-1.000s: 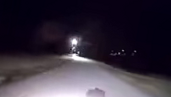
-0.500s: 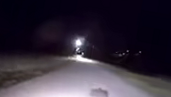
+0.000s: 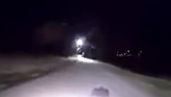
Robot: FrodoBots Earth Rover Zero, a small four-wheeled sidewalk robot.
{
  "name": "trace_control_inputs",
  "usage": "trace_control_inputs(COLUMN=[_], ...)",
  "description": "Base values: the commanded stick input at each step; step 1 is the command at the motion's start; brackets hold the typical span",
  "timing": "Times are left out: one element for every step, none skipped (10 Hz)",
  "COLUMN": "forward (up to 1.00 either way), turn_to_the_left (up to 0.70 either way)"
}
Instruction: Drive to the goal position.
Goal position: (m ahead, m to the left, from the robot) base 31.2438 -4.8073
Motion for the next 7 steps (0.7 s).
trace_control_inputs(forward=[0.45,0.45,0.45,0.45,0.45,0.45,0.45], turn_to_the_left=[0.00,0.00,0.00,0.00,0.00,0.00,0.00])
